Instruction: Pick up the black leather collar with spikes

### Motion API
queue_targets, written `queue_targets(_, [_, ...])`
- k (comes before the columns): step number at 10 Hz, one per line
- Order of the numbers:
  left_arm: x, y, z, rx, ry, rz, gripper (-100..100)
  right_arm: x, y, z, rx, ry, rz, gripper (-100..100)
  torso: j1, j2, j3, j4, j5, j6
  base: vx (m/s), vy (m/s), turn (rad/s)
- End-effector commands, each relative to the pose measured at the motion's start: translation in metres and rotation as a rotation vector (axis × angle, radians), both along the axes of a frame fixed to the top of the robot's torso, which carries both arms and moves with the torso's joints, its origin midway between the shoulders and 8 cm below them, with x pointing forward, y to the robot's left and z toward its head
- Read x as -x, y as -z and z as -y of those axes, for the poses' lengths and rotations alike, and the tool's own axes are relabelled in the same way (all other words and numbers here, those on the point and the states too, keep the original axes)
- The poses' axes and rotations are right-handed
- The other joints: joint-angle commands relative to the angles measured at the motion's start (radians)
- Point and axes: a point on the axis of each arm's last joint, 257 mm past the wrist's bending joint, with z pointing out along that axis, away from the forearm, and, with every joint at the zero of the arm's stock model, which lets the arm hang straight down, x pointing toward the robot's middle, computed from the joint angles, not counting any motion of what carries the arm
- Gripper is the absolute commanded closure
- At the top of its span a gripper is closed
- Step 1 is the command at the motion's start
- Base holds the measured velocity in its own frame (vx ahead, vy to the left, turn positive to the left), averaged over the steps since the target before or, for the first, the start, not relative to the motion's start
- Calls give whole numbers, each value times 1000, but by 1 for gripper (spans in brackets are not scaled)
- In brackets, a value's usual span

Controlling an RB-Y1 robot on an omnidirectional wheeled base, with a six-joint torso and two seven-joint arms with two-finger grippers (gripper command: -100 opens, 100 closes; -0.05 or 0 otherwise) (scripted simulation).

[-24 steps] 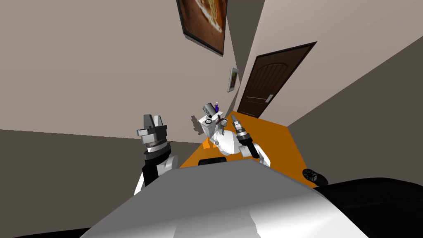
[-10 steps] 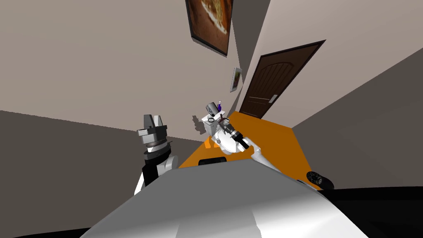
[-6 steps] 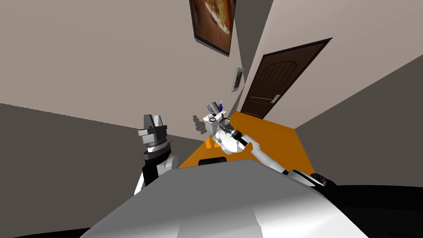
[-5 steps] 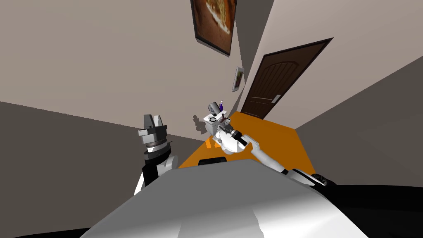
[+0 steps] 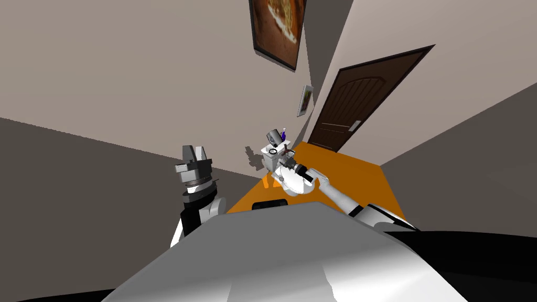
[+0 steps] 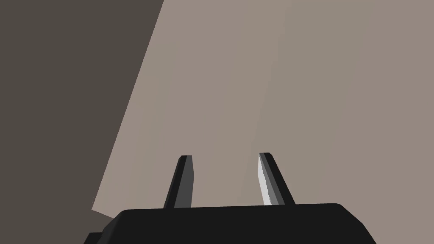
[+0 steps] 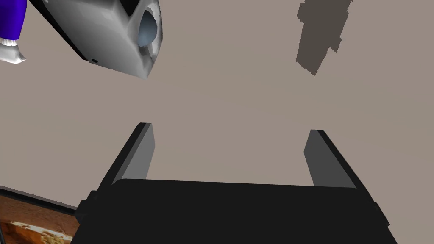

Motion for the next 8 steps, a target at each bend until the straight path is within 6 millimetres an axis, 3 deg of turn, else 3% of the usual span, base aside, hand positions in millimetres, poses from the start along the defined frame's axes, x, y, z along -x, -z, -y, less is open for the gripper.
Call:
queue_targets(1, [0, 0, 0, 0, 0, 0, 0, -4, 14, 13, 72, 9, -9, -100, 0, 0, 0, 0, 0, 0, -5, 62, 36])
queue_targets(4, [0, 0, 0, 0, 0, 0, 0, -19, 32, 35, 261, -10, 11, -100, -2, 0, 0, 0, 0, 1, -9, 53, 66])
queue_targets(8, [0, 0, 0, 0, 0, 0, 0, -25, 48, 56, 361, -6, 4, -100, -2, 0, 0, 0, 0, 0, 4, 43, 37])
